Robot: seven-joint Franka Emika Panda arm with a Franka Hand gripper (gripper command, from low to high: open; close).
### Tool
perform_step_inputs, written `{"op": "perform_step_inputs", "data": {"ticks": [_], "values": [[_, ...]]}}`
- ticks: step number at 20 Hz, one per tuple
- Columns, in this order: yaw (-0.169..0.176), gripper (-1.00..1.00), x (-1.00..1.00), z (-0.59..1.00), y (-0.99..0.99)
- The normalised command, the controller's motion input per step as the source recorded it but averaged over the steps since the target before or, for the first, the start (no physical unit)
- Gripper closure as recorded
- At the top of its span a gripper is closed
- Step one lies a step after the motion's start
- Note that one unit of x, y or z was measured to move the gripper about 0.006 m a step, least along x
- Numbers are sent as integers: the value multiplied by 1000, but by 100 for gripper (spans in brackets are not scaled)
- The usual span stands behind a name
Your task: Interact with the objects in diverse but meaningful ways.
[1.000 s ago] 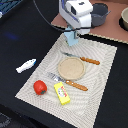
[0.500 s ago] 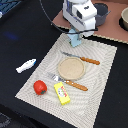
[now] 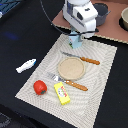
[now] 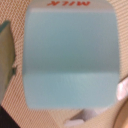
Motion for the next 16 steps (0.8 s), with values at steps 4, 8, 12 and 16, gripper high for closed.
{"op": "perform_step_inputs", "data": {"ticks": [4, 8, 12, 16], "values": [[17, -100, -404, 554, -241], [1, -100, -562, 77, -649], [0, -100, -611, -40, -713], [0, -100, -634, -242, -724]]}}
